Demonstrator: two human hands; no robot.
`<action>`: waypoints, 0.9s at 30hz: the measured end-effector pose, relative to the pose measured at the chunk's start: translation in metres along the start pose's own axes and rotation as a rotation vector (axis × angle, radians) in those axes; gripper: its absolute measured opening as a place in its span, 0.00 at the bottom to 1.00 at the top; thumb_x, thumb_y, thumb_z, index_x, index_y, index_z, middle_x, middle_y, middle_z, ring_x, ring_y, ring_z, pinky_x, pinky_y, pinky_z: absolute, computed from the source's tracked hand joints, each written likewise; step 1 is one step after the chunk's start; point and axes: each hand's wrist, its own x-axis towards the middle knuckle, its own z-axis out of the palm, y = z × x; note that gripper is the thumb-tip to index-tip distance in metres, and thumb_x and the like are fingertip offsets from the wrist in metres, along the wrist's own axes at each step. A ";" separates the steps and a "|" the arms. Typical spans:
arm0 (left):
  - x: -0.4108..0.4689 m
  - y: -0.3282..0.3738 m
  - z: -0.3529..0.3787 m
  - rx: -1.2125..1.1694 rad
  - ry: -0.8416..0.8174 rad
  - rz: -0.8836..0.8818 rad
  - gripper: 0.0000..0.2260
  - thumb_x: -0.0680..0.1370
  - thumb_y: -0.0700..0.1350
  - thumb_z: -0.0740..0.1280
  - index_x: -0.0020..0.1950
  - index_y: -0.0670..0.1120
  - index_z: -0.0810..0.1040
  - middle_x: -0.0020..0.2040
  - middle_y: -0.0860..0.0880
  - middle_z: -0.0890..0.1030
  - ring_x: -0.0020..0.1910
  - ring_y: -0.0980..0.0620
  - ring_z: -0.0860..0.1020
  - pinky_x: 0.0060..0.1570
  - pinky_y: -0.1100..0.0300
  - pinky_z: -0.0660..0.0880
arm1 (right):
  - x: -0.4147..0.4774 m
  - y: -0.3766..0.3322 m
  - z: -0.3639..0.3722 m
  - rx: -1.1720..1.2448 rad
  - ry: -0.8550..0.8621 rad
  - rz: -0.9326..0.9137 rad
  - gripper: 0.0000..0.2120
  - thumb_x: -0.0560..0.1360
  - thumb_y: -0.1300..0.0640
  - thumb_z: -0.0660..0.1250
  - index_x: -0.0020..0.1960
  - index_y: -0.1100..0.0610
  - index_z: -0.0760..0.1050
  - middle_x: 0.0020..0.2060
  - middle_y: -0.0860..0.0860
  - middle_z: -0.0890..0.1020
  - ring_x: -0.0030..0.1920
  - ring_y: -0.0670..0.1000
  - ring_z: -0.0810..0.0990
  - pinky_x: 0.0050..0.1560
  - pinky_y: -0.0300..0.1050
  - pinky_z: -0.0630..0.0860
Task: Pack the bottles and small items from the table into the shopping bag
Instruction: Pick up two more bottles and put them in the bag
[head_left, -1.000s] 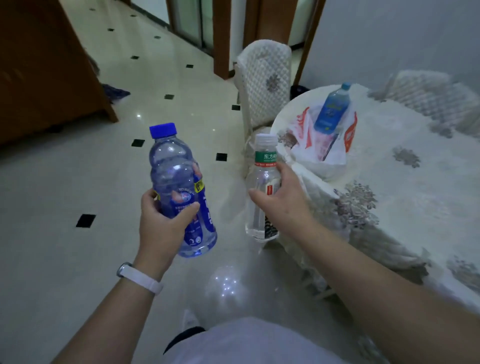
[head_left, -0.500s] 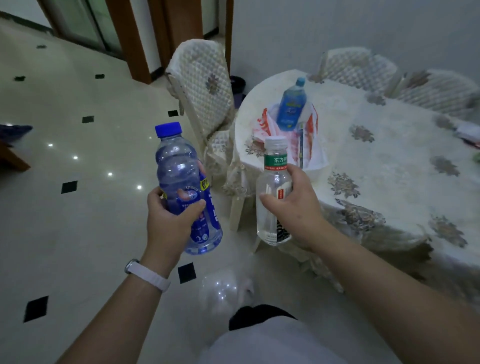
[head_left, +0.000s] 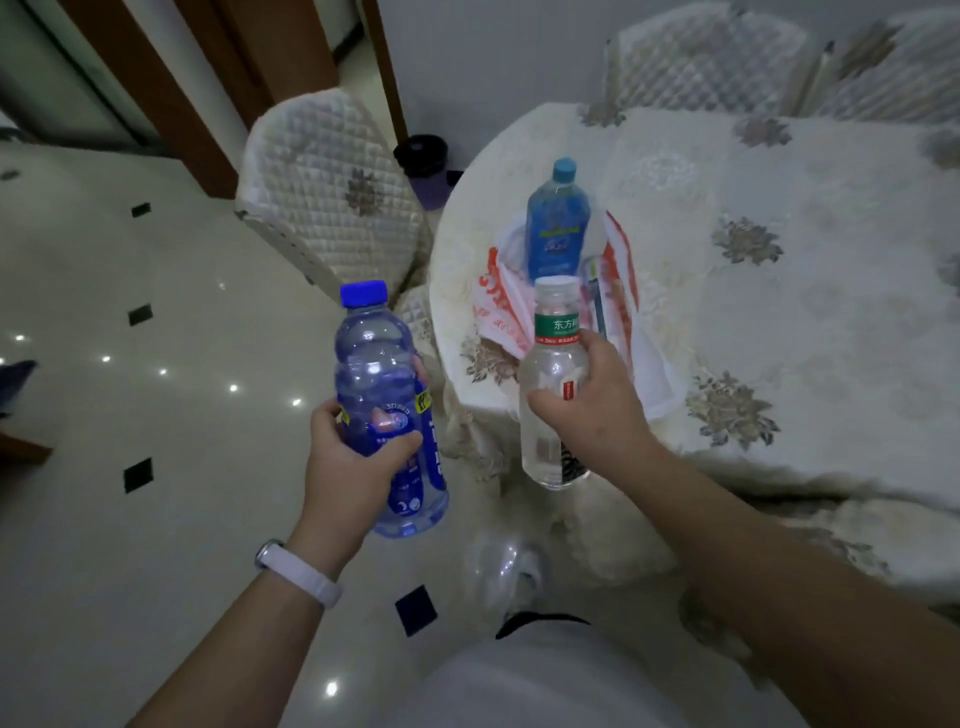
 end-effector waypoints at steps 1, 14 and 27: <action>0.014 0.010 0.012 0.031 -0.027 0.033 0.28 0.69 0.35 0.77 0.62 0.51 0.68 0.53 0.53 0.79 0.47 0.59 0.81 0.38 0.67 0.77 | 0.014 -0.004 -0.008 0.008 0.024 -0.006 0.19 0.69 0.56 0.73 0.47 0.37 0.68 0.45 0.42 0.77 0.43 0.39 0.78 0.41 0.33 0.74; 0.131 0.082 0.168 0.075 -0.374 0.246 0.30 0.68 0.35 0.78 0.64 0.45 0.65 0.54 0.53 0.77 0.44 0.67 0.80 0.40 0.70 0.77 | 0.090 0.010 -0.064 0.000 0.274 0.060 0.12 0.66 0.62 0.72 0.42 0.50 0.73 0.34 0.53 0.78 0.35 0.50 0.79 0.34 0.42 0.76; 0.235 0.057 0.239 0.139 -0.834 0.415 0.32 0.65 0.32 0.79 0.60 0.53 0.68 0.54 0.59 0.77 0.49 0.69 0.78 0.44 0.74 0.74 | 0.132 0.030 -0.027 -0.185 0.450 0.363 0.27 0.69 0.55 0.76 0.64 0.48 0.69 0.50 0.43 0.73 0.45 0.39 0.72 0.41 0.22 0.67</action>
